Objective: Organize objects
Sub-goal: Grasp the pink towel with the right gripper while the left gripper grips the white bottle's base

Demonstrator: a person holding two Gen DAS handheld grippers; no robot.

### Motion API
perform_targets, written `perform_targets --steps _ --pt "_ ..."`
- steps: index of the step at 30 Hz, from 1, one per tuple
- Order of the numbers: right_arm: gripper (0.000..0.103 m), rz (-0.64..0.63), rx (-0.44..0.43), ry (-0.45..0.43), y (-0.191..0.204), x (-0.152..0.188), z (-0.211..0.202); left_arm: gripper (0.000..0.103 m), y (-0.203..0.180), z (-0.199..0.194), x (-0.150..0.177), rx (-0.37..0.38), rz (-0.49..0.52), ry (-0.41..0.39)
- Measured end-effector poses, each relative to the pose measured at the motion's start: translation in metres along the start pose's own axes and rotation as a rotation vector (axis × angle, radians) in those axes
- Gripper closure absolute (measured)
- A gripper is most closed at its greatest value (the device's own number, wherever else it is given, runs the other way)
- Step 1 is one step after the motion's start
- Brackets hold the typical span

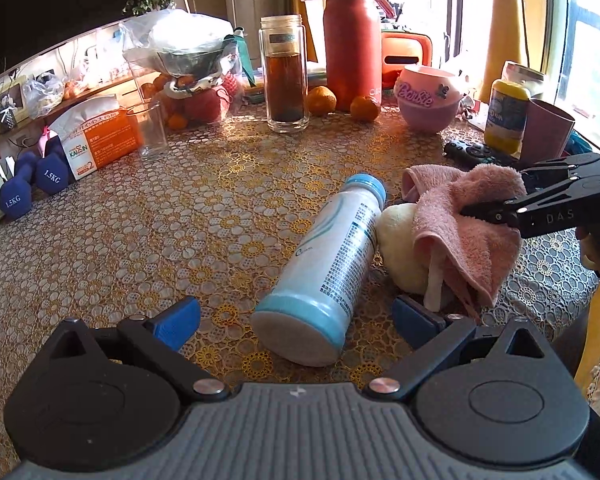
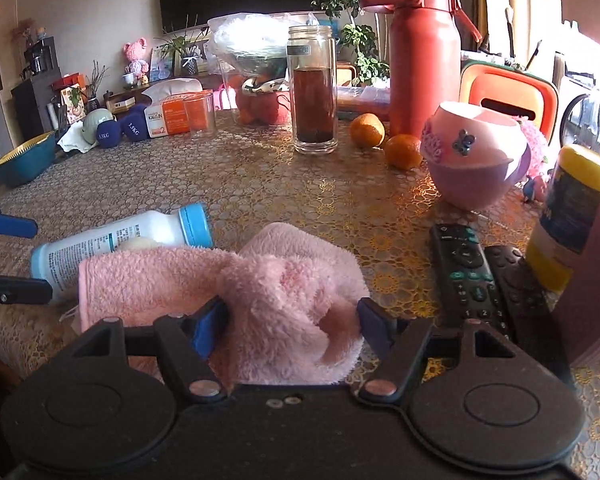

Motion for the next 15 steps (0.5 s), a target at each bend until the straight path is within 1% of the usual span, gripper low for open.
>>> perform_targets --steps 4,8,10,11,12,13,14,15 --pt "0.033 0.047 -0.056 0.021 -0.006 -0.001 0.007 0.001 0.001 0.007 0.001 0.004 0.01 0.008" --pt "0.035 0.034 -0.051 0.021 -0.004 -0.002 0.006 0.001 0.005 0.012 0.0 -0.013 0.011 0.004" --pt "0.044 0.039 -0.056 0.018 -0.003 -0.002 0.005 0.002 0.007 0.011 -0.001 -0.012 0.003 -0.007" --pt "0.057 0.047 -0.071 0.018 -0.001 -0.002 0.004 0.005 0.007 0.01 -0.001 -0.011 0.002 -0.014" --pt "0.064 0.049 -0.076 0.016 0.001 -0.002 0.002 0.009 0.007 0.009 -0.002 -0.009 0.003 -0.016" --pt "0.067 0.039 -0.068 0.013 0.004 -0.003 0.001 0.011 0.007 0.009 -0.002 -0.005 0.006 -0.016" --pt "0.071 0.022 -0.054 0.009 0.008 -0.004 -0.001 0.017 0.006 0.01 -0.003 0.003 0.008 -0.013" --pt "0.075 0.012 -0.045 0.004 0.012 -0.004 -0.003 0.025 0.005 0.01 -0.002 0.012 0.01 -0.01"
Point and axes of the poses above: each gripper's, at about its wrist camera, not at the fingertips, and z roughly the way its jaws point, y to its left, x to its underside, the point moved 4 cm from there along z, roughly the way its jaws point, and after that the axes turned 2 degrees about x, right-handed, at the moved point
